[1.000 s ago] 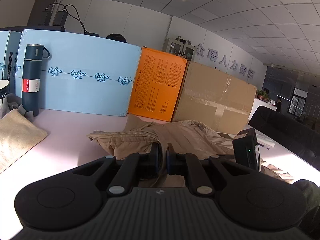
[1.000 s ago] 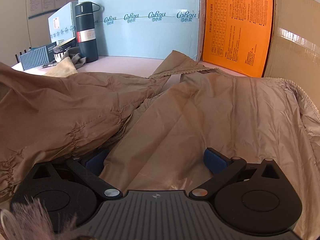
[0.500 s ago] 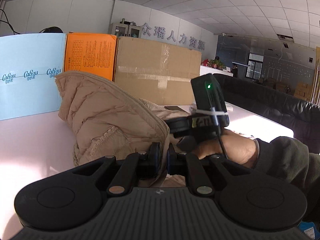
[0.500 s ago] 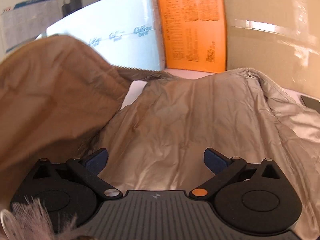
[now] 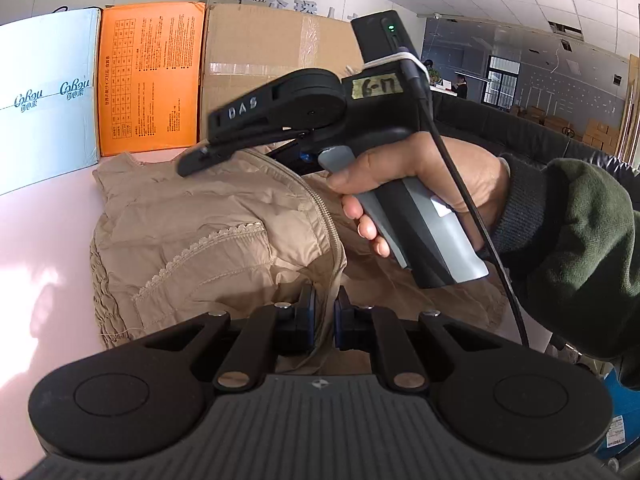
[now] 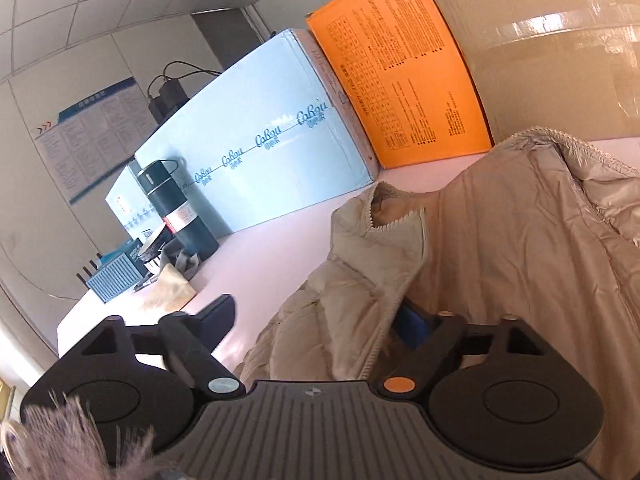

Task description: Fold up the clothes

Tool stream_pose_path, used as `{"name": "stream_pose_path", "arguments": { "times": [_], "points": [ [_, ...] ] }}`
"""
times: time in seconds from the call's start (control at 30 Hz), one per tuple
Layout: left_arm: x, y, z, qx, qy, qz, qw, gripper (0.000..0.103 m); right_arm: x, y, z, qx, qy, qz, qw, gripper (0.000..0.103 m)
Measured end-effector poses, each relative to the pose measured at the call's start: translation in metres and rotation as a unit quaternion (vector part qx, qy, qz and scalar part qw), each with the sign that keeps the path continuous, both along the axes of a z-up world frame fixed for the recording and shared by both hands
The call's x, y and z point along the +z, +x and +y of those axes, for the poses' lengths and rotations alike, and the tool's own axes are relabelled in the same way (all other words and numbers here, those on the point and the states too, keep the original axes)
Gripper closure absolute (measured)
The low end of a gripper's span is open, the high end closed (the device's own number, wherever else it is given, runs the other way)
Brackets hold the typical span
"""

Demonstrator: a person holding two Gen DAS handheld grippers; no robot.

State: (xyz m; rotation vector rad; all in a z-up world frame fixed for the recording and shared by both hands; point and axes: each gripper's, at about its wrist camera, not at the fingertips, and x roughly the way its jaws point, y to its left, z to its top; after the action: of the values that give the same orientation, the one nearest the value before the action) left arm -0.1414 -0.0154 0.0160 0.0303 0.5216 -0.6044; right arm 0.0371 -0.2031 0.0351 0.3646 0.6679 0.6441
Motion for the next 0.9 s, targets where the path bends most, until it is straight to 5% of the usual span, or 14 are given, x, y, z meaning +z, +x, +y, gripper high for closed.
{"name": "stream_pose_path", "arguments": {
  "times": [0.03,0.13,0.27,0.43,0.5,0.6,0.7,0.77,0.9],
  "points": [
    [-0.001,-0.002,0.001,-0.002,-0.001,0.001,1.0,0.095,-0.004,0.004,-0.003,-0.013,0.002,0.016,1.0,0.094],
    [-0.004,-0.008,0.003,-0.01,-0.007,0.007,0.9999,0.093,-0.005,0.002,-0.011,-0.022,0.0,0.005,1.0,0.094],
    [-0.004,-0.016,0.017,-0.039,-0.017,0.001,0.9991,0.067,-0.018,0.007,-0.01,-0.03,-0.084,0.024,0.996,0.092],
    [-0.001,-0.046,0.043,-0.04,-0.02,-0.031,0.9985,0.044,-0.04,0.003,-0.016,-0.027,-0.06,0.024,0.998,0.088],
    [0.0,-0.059,0.053,-0.04,-0.021,-0.044,0.998,0.023,-0.043,0.003,-0.018,-0.027,-0.048,0.022,0.998,0.088],
    [-0.004,-0.058,0.068,-0.002,0.0,-0.048,0.9988,0.023,-0.046,0.006,-0.027,-0.026,-0.015,0.036,0.999,0.088],
    [-0.006,-0.047,0.074,0.033,0.017,-0.036,0.9987,0.025,-0.044,0.006,-0.035,-0.012,0.021,0.048,0.999,0.068],
    [-0.008,-0.039,0.078,0.055,0.028,-0.027,0.9977,0.025,-0.037,-0.001,-0.039,-0.002,0.037,0.053,0.998,0.039],
    [-0.011,-0.045,0.08,0.075,0.054,-0.028,0.9953,0.025,-0.024,-0.027,-0.044,0.017,0.034,0.052,0.998,0.028]
  ]
}}
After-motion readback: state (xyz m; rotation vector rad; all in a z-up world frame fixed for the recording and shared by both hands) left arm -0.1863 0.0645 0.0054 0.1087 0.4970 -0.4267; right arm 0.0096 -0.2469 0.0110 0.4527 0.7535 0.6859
